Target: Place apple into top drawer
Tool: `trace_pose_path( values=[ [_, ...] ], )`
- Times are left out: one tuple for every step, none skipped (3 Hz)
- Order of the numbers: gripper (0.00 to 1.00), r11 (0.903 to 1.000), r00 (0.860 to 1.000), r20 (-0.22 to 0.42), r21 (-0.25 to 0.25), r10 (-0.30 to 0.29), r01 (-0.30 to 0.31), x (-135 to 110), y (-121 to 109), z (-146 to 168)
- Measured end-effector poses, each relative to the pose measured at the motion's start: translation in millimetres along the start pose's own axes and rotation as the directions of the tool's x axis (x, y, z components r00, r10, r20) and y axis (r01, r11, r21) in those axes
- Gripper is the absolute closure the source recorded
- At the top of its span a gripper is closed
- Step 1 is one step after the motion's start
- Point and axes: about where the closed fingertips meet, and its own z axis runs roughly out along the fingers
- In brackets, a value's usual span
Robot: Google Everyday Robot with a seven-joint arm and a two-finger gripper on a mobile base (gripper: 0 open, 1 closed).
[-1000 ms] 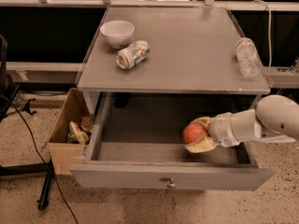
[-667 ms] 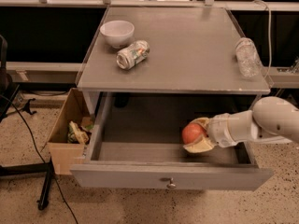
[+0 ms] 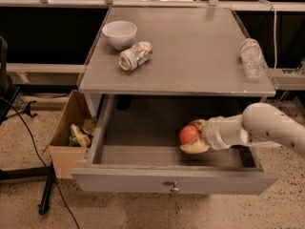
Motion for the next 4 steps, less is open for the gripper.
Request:
trace_pose_path(
  values=[
    [1.00,0.9984,0.999,-0.021,0.051,0.026,-0.025,3,-12,14],
    [1.00,0.9954,0.998,-0.001,0.076,0.059,-0.059,5,-23,29],
    [1.00,0.9946,0.997,0.023,0.067,0.078,-0.079,5,-29,39],
    [1.00,0.9945,0.995,0.037,0.048,0.091,-0.093,7,-30,46]
  ],
)
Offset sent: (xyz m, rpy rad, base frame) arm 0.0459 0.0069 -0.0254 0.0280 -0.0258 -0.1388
